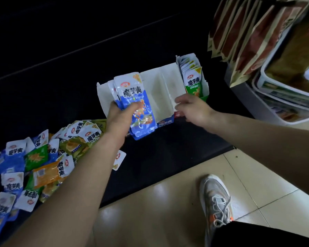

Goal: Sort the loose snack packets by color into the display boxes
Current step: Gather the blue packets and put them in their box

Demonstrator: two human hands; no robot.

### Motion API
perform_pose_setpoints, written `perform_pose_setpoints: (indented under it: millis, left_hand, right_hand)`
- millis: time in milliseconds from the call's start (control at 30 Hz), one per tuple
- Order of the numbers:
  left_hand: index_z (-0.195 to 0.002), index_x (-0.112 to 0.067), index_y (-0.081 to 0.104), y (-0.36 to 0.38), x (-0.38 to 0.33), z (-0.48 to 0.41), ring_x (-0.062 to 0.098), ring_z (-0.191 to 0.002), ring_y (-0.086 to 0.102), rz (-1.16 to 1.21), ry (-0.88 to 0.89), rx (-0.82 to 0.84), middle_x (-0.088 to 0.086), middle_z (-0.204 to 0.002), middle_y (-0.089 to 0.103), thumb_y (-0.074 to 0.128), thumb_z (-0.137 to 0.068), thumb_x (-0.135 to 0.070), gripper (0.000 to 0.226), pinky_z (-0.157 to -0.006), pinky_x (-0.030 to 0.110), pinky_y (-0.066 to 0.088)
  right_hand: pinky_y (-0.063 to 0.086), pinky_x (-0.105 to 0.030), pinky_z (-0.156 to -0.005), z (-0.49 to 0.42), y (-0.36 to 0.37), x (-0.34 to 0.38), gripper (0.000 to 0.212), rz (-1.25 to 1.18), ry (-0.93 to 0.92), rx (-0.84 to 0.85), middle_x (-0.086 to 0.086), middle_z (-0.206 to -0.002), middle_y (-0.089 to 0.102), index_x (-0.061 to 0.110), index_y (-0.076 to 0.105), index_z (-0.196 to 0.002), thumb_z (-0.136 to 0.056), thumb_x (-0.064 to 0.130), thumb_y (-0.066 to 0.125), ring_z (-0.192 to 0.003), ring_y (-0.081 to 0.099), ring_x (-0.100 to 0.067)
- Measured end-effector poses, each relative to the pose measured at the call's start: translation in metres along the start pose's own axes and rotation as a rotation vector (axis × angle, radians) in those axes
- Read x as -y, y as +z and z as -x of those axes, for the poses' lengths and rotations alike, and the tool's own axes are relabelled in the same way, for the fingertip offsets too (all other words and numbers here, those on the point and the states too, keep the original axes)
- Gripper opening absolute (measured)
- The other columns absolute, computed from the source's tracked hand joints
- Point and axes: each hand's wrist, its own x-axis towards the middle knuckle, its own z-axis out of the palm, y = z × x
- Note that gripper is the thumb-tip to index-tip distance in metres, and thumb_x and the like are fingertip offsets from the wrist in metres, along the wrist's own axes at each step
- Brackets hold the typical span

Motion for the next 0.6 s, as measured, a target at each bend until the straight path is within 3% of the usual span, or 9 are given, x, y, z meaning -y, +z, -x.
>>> perform_pose_setpoints:
  millis: [167,233,333,467,600]
  left_hand:
    - [-0.116,-0.017,0.047,0.031,-0.017,-0.028,0.014,-0.078,0.064,-0.070,0.032,0.009,-0.002,-0.093,0.062,0.068,-0.085,-0.021,0.038,-0.060,0.024,0.052]
    - [-0.118,-0.015,0.048,0.049,-0.021,-0.037,0.019,-0.082,0.067,-0.073,0.028,0.016,0.002,-0.098,0.064,0.067,-0.084,-0.020,0.040,-0.060,0.027,0.055]
    - [-0.117,-0.015,0.048,0.073,-0.021,-0.052,0.025,-0.084,0.072,-0.118,0.046,0.007,0.002,-0.098,0.069,0.071,-0.081,-0.023,0.043,-0.070,0.037,0.061]
    - [-0.119,-0.016,0.043,0.083,-0.013,-0.069,0.015,-0.080,0.068,-0.327,0.134,0.021,-0.003,-0.103,0.067,0.077,-0.083,-0.022,0.050,-0.057,0.024,0.053]
    - [-0.130,-0.014,0.040,0.078,0.000,-0.081,0.022,-0.100,0.070,-0.503,0.185,0.071,0.003,-0.118,0.068,0.082,-0.081,-0.025,0.065,-0.082,0.041,0.060]
  right_hand:
    - [0.050,-0.042,-0.086,-0.005,-0.015,-0.021,0.034,0.189,0.056,-0.033,-0.011,-0.106,0.060,0.000,0.058,-0.125,-0.098,0.019,0.057,-0.096,0.058,-0.026]
    - [0.047,-0.032,-0.080,-0.003,-0.010,-0.022,0.031,0.224,0.012,-0.023,-0.008,-0.115,0.063,0.007,0.059,-0.126,-0.097,0.017,0.059,-0.099,0.059,-0.023]
    - [0.045,-0.024,-0.087,-0.004,-0.001,-0.020,0.041,0.341,-0.166,0.034,-0.001,-0.130,0.056,0.020,0.055,-0.134,-0.094,0.016,0.061,-0.106,0.059,-0.017]
    - [0.041,-0.027,-0.099,-0.009,0.010,-0.021,0.059,0.531,-0.245,0.144,-0.003,-0.144,0.045,0.021,0.041,-0.149,-0.093,0.022,0.061,-0.121,0.054,-0.022]
    - [0.041,-0.032,-0.104,-0.016,0.012,-0.025,0.068,0.650,-0.233,0.222,-0.003,-0.147,0.042,0.023,0.031,-0.155,-0.094,0.028,0.061,-0.131,0.047,-0.024]
